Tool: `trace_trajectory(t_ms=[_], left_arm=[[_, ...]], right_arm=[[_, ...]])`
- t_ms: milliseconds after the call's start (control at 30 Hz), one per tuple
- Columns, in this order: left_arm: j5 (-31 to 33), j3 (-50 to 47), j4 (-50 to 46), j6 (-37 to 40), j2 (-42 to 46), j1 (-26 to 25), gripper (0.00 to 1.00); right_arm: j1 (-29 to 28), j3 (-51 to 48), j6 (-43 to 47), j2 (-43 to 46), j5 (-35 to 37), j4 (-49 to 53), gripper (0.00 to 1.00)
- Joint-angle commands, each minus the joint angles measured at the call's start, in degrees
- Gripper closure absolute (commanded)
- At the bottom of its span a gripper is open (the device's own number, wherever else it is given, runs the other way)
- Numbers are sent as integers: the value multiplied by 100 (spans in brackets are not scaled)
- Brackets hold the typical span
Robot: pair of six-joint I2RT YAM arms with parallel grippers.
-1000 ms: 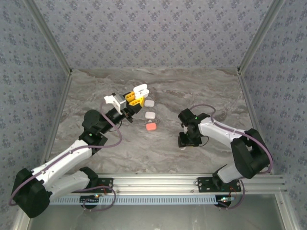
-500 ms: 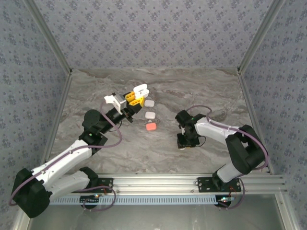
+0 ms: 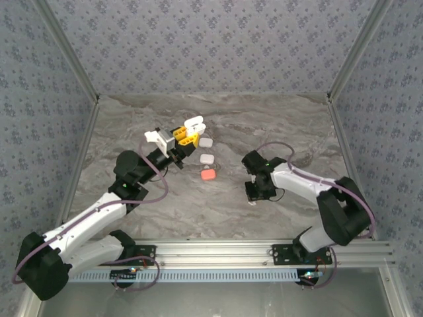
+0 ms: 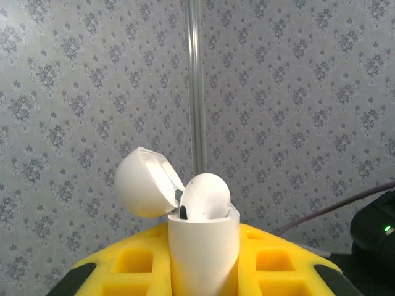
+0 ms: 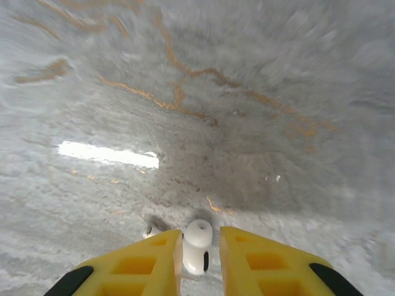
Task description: Insert wireless bluetooth earbuds into charging case
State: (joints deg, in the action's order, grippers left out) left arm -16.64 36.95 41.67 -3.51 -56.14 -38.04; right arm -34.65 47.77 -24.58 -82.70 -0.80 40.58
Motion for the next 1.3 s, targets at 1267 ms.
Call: trace_trajectory(t_ms=[1267], left_arm=[[105, 71, -45, -149, -3, -45, 100]], right_arm=[[-387, 7, -345, -800, 238, -11, 50]])
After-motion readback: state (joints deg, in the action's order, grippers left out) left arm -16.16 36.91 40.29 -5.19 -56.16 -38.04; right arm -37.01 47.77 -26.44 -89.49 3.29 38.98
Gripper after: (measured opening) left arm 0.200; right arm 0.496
